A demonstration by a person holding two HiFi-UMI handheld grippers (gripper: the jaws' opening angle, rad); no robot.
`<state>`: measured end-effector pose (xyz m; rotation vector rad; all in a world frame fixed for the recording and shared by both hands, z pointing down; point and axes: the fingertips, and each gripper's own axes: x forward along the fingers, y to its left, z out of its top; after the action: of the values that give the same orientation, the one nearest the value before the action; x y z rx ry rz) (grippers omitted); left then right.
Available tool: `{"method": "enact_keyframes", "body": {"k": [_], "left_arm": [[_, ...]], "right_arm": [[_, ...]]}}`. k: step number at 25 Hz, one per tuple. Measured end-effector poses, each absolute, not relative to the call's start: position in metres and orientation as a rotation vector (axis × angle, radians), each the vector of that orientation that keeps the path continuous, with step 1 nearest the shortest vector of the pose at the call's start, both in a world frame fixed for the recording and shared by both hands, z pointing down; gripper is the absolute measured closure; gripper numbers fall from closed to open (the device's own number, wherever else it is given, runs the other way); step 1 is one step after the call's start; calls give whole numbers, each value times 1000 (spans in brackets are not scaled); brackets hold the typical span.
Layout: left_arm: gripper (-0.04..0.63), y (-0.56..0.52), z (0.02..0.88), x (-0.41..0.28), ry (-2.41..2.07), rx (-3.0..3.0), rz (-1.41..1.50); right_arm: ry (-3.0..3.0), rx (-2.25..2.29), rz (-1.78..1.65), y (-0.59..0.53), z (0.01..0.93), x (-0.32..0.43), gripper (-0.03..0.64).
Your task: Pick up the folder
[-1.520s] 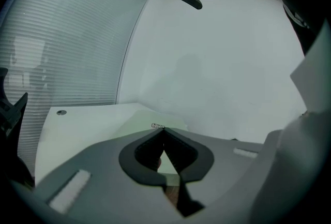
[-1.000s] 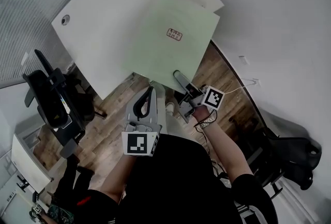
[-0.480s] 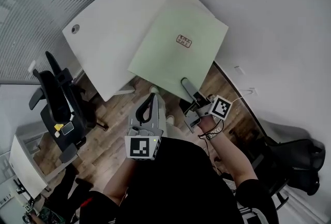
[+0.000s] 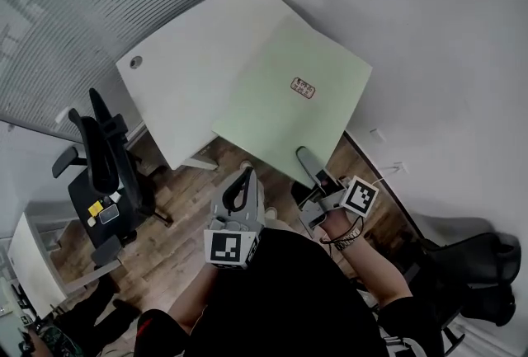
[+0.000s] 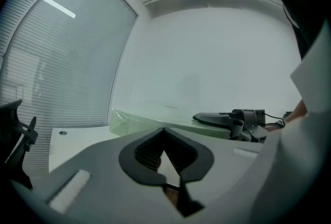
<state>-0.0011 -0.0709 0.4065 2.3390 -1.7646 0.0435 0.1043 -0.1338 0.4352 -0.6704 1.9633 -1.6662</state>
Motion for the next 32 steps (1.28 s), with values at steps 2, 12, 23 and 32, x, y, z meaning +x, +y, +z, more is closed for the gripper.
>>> {"method": "enact_keyframes", "body": {"k": [2,12,23,32], "left_arm": [[591,-65,400,3,-1756,2342,22],[591,-32,381,5,-1811,2354,-9],[591,1,382,7,-1839,2331,-8],[591,26,391,3,-1864,2287,35]], "right_arm": [[1964,-670,-1660,-126,423,108,344],[1970,-734,-1587,-76,388,125,344],[1954,-672,-1476,-30,377,129,344],[1890,-657,-1519,-7,392,130,344]]}}
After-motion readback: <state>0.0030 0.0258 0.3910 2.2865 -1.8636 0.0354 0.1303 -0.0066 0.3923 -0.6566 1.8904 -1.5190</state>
